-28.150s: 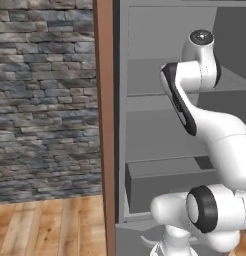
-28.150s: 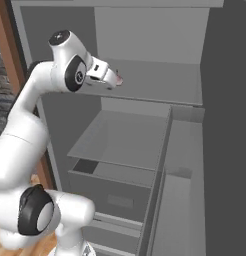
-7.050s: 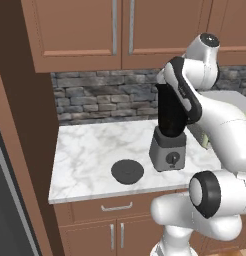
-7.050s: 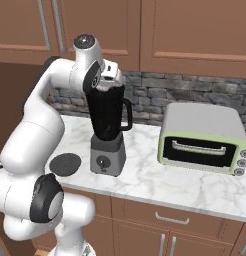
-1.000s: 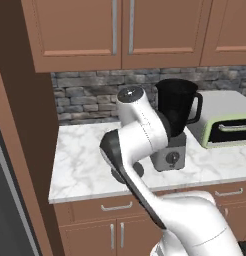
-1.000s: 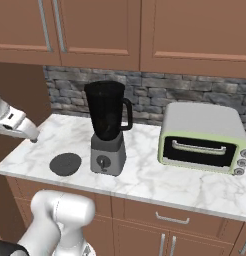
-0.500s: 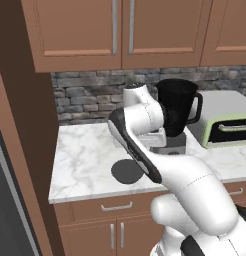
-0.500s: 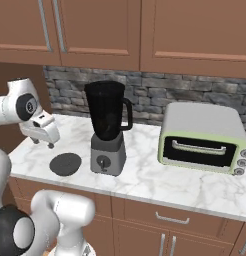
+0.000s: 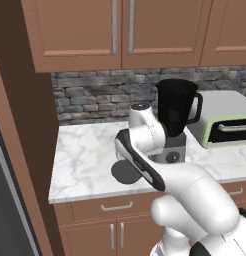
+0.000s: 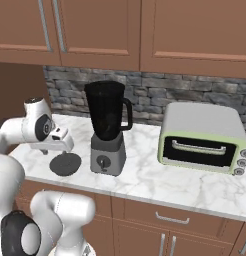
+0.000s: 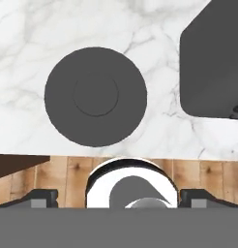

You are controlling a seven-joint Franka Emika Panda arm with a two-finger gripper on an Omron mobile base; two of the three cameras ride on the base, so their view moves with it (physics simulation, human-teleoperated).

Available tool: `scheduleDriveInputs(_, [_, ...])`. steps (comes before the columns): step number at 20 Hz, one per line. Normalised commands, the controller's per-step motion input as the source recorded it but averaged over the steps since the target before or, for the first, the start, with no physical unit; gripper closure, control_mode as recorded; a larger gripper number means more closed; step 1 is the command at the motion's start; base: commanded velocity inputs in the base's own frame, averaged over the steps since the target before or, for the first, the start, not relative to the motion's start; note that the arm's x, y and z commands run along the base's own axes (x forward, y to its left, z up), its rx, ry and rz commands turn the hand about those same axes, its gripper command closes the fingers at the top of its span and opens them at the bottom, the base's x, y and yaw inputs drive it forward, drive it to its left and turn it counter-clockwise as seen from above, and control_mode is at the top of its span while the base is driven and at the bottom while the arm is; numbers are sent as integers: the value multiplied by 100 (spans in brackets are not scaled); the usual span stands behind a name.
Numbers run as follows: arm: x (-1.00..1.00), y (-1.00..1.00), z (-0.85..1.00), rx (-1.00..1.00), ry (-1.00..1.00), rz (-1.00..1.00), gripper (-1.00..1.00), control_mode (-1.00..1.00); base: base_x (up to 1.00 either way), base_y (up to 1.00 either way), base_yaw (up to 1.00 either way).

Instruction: Grab the garlic and lemon from the fridge, place them in the blender, close the lid, and turn on the blender to create a marinade.

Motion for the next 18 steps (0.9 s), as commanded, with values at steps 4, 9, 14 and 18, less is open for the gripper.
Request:
scheduleDriveInputs(4, [41, 46, -59, 2, 0, 0, -100, -100, 0, 0, 0])
scheduleDriveInputs(9, [56, 6, -21, 3, 0, 0, -100, -100, 0, 0, 0])
scheduleDriveInputs(14, [39, -1, -37, 0, 2, 0, -100, -100, 0, 0, 0])
scheduleDriveInputs(18, [3, 0, -51, 0, 2, -1, -100, -100, 0, 0, 0])
